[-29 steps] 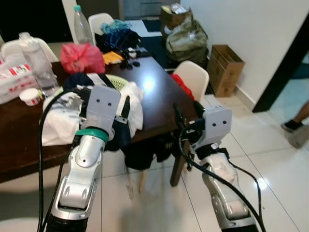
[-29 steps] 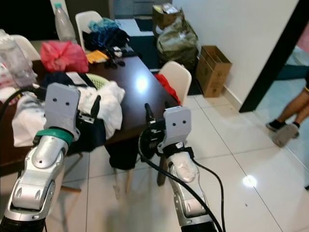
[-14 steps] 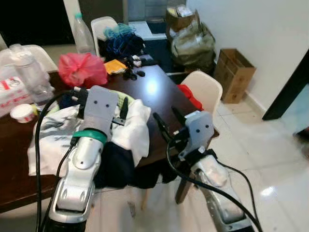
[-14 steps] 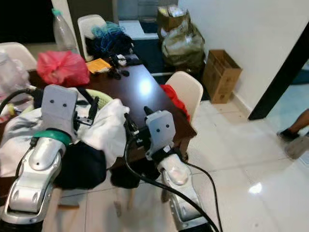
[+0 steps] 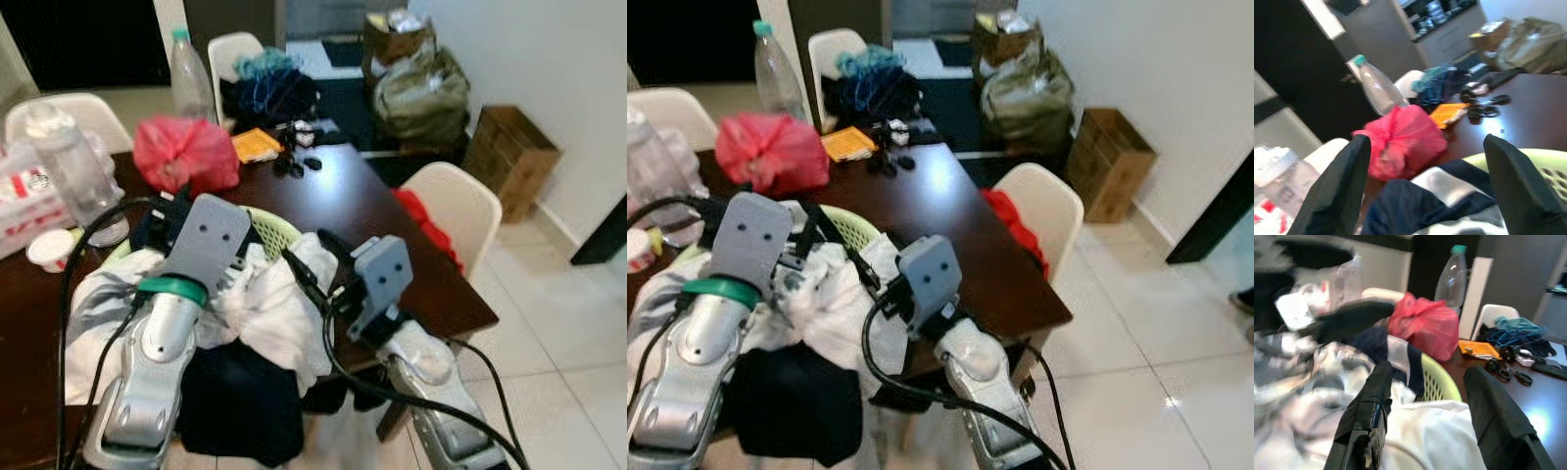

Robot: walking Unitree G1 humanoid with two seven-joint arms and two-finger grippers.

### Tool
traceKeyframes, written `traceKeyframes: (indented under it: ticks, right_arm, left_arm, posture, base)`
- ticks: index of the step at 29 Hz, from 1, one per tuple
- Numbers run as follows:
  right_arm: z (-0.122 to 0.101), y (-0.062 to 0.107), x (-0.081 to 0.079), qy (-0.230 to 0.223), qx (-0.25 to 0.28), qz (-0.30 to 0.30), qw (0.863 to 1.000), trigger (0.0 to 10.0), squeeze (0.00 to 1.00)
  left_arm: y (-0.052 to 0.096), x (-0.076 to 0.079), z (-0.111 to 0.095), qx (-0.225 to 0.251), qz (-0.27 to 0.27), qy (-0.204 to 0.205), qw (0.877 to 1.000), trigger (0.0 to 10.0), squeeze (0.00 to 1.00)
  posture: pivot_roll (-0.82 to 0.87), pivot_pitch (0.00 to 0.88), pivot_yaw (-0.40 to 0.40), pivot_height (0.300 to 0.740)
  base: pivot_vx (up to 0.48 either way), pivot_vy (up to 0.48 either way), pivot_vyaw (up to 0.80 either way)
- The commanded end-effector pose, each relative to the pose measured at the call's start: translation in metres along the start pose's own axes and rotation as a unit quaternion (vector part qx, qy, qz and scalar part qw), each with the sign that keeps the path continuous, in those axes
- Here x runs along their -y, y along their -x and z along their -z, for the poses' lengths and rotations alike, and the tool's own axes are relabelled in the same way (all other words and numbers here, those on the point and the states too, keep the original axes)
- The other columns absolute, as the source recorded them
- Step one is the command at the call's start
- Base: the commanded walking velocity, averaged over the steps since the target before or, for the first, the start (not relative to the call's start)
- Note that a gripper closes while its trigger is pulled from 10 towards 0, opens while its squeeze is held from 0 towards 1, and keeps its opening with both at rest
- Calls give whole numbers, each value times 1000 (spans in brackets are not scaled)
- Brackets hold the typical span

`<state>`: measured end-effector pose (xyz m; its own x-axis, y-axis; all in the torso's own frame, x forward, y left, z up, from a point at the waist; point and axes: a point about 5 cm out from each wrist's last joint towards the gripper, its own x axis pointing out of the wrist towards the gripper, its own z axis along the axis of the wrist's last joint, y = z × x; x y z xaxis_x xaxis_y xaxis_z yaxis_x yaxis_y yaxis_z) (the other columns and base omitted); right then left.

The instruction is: Hang hanger

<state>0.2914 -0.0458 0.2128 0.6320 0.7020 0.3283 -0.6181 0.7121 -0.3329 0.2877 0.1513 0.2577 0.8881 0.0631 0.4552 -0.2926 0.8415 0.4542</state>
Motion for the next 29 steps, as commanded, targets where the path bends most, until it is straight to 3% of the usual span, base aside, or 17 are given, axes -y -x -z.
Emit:
traceKeyframes:
  ticks: [1,4,7,9,10,15,18,21,24,29]
  right_arm:
    - [0,-12,-14,30,-1,-59,998,10000,0]
    - [-1,-16,-16,41,-2,-78,996,10000,0]
    - [-1,-27,-20,44,-10,-125,991,10000,0]
    - [-1,-27,-20,44,-10,-125,991,10000,0]
    - [-1,-31,-26,14,-11,-171,985,10000,0]
    - [3,-33,-35,19,-23,-216,976,10000,0]
    - [15,-42,-41,43,-59,-218,973,10000,0]
    - [27,-57,-36,59,-107,-165,979,10000,0]
    - [32,-65,-29,60,-131,-127,981,10000,0]
    - [37,-64,-25,82,-152,-147,974,10000,0]
  left_arm:
    - [4,-8,-2,1,-50,-16,999,10000,0]
    - [4,-11,-2,-1,-65,-19,998,10000,0]
    - [6,-23,2,-21,-117,-25,993,10000,0]
    - [6,-23,2,-21,-117,-25,993,10000,0]
    - [9,-29,3,-26,-140,-30,989,10000,0]
    - [10,-24,-3,-8,-127,-20,992,10000,0]
    - [9,-19,-16,30,-118,-8,992,10000,0]
    - [10,-17,-27,64,-113,-11,992,10000,0]
    - [12,-16,-28,70,-110,-14,991,10000,0]
    - [14,-14,-26,65,-106,-16,992,10000,0]
  posture:
    - [-58,98,60,740]
    - [-55,99,57,740]
    - [-49,100,49,740]
    - [-49,100,49,740]
    - [-38,103,37,740]
    - [-34,103,32,740]
    - [-22,102,23,740]
    - [-15,103,18,740]
    - [-13,104,17,740]
    - [-9,104,11,740]
  base:
    - [0,0,0]
    - [0,0,0]
    - [0,0,0]
    - [0,0,0]
    - [0,0,0]
    - [0,0,0]
    - [0,0,0]
    - [0,0,0]
    - [0,0,0]
    - [0,0,0]
